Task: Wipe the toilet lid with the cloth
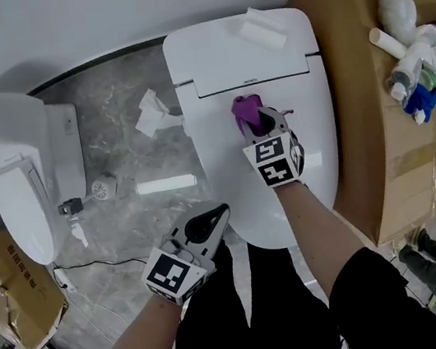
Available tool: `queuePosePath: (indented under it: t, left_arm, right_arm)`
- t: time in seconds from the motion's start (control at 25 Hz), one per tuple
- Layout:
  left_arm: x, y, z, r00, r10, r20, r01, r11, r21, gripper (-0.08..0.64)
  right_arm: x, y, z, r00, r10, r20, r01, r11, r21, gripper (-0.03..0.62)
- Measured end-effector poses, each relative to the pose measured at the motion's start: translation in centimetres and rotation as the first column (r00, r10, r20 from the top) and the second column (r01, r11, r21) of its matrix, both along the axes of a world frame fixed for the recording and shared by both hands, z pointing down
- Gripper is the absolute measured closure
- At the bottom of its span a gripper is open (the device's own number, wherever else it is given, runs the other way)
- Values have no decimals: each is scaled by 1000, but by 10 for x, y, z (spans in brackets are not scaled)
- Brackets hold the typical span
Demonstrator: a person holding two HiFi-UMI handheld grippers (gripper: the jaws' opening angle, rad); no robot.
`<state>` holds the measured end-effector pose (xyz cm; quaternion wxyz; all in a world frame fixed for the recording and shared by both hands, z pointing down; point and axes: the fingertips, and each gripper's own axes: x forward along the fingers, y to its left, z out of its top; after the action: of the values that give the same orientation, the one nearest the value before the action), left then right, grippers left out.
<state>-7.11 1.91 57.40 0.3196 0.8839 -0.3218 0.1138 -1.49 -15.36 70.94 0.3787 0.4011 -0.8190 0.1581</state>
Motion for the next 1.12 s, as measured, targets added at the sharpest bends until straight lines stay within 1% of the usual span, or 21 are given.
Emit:
queuePosePath:
  t: [0.12, 0.24, 0.32, 0.4, 0.48, 0.56, 0.64, 0.72, 0.8, 0.84, 0.96, 1.04, 1.12]
  left_arm:
    - [-26, 18, -1, 1000, -18, 6, 18, 1000, 11, 545]
    - [-48, 35, -4, 999, -36, 0, 36, 999, -4, 545]
    - [-60, 48, 1, 1000, -20, 17, 20, 1000, 8, 545]
    - [-63, 59, 6, 999, -6, 33, 6, 1000, 7, 545]
    - [-57, 67, 7, 999, 11, 45, -11, 1000, 6, 545]
    - [-45, 66, 2, 999, 15, 44, -15, 1000, -2, 545]
    - [-28, 63, -5, 999, 5, 33, -4, 1000, -12, 545]
    - [-11, 64, -7, 999, 3, 37, -3, 1000, -2, 545]
    - [8, 64, -9, 999, -5, 40, 5, 1000, 1, 545]
    - [19, 64, -12, 1000, -11, 27, 10, 1000, 5, 545]
    - [55, 62, -19, 999, -31, -20, 32, 999, 9, 545]
    - [76, 62, -23, 999, -37, -39, 37, 999, 0, 545]
    - [91, 63, -27, 998, -34, -62, 34, 999, -8, 545]
  right_arm:
    - [-48, 23, 0, 997, -83, 7, 83, 997, 1, 495]
    - [-89, 48, 1, 988, -156, 11, 156, 988, -3, 495]
    - [-101, 61, 2, 984, -179, 4, 179, 984, -9, 495]
    - [-95, 68, 3, 986, -167, 5, 167, 986, -19, 495]
    - [-72, 71, 4, 991, -131, 5, 131, 991, -32, 495]
    - [-38, 67, 6, 996, -93, -9, 93, 995, -30, 495]
    - [0, 60, 6, 998, -62, -33, 61, 998, -22, 495]
    - [39, 53, 7, 998, -27, -59, 26, 1000, -17, 495]
    - [80, 48, 8, 996, 25, -80, -26, 1000, -16, 495]
    - [100, 45, 9, 994, 54, -90, -56, 998, -15, 495]
    - [151, 42, 9, 984, 144, -109, -145, 989, -1, 495]
    - [174, 45, 9, 974, 203, -101, -205, 979, -1, 495]
    - [192, 50, 12, 959, 270, -87, -271, 962, -7, 495]
